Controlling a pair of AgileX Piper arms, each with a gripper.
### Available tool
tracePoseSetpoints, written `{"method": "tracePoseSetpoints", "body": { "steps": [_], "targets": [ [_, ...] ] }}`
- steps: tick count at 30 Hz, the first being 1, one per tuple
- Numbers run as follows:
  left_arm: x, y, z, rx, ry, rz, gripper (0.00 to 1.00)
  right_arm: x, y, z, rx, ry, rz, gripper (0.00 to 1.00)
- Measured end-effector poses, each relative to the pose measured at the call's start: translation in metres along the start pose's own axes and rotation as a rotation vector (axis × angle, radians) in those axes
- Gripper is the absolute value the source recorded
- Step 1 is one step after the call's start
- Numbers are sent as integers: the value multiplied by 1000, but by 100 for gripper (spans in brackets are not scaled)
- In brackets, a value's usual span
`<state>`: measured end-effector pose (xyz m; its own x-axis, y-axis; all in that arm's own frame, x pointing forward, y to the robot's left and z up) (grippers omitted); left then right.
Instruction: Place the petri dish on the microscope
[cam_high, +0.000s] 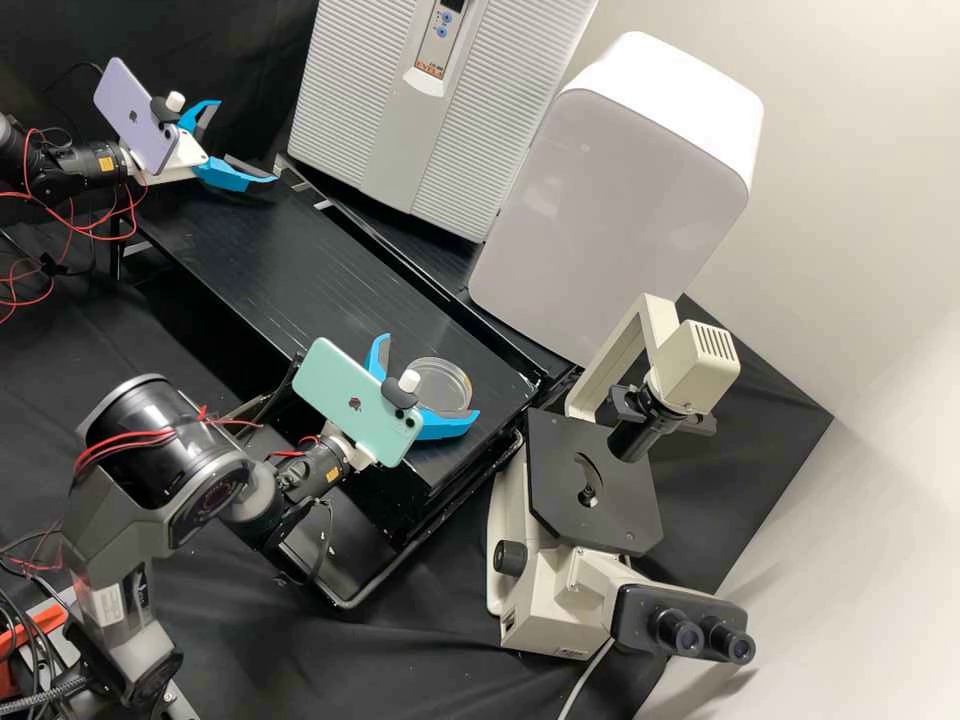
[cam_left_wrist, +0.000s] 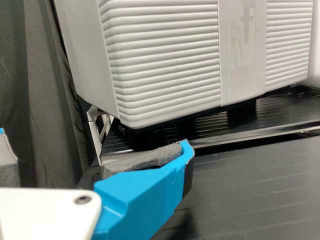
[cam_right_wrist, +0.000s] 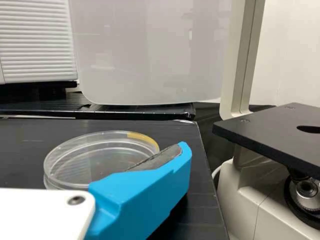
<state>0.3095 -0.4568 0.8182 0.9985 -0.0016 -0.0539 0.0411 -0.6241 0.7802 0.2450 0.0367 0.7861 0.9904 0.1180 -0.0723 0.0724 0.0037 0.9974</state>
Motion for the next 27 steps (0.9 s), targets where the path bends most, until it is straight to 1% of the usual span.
{"method": "tracePoseSetpoints", "body": {
  "steps": [2, 6, 9, 14, 20, 21, 27],
  "targets": [
    [0, 0, 0, 0, 0, 0, 100, 0, -3, -1, -23, 2, -8, 100],
    [0, 0, 0, 0, 0, 0, 100, 6, -12, -4, -81, -10, -27, 100],
    [0, 0, 0, 0, 0, 0, 100, 9, -16, -5, -91, -12, -32, 100],
    [0, 0, 0, 0, 0, 0, 100, 13, -18, -2, -91, -20, -38, 100],
    [0, 0, 0, 0, 0, 0, 100, 17, -15, 4, -93, -42, -27, 100],
    [0, 0, 0, 0, 0, 0, 100, 17, -15, 5, -94, -40, -29, 0],
    [0, 0, 0, 0, 0, 0, 100, 19, -13, 5, -90, -39, -23, 0]
  ]
}}
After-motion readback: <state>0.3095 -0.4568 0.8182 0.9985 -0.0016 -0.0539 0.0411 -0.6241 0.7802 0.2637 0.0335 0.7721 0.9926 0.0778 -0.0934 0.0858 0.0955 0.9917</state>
